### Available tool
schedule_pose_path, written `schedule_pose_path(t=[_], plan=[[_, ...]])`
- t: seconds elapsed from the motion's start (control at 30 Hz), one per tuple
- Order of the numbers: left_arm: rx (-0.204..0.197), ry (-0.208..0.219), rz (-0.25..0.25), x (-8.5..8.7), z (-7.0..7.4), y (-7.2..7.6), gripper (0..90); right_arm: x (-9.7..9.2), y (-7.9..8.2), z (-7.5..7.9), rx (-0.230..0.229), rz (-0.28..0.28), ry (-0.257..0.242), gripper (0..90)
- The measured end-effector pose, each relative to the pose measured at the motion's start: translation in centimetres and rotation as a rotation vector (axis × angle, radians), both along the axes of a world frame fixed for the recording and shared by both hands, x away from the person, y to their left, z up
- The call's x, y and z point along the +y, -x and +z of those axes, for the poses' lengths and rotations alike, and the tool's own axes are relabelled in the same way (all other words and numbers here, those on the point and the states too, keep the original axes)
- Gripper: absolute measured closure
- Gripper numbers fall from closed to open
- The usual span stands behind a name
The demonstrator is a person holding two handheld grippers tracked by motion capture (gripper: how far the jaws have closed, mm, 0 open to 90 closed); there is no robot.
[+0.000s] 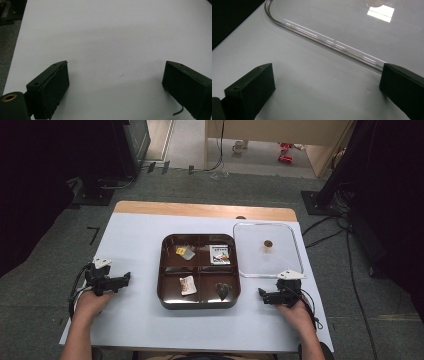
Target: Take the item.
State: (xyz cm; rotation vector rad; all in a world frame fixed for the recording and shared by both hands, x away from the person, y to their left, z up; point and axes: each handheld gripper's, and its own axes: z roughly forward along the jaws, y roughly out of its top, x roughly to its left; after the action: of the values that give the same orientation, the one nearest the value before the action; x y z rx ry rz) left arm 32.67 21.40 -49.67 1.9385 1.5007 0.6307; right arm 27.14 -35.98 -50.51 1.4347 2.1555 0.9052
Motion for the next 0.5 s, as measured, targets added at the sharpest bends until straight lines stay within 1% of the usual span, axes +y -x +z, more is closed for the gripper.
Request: schedule_pose_path(t=[0.37,0.5], plan=[[0.001,0.0,-0.001,0.0,0.02,-0.02,6.7,0.01,0.01,-0.01,-0.001,-0.001,-0.001,0.0],[-0.008,-0.016,-0.014,-0.07,0.05,-0.05,6.7,0.0,0.01,-0.01,-0.001,-0.001,-0.001,0.0]])
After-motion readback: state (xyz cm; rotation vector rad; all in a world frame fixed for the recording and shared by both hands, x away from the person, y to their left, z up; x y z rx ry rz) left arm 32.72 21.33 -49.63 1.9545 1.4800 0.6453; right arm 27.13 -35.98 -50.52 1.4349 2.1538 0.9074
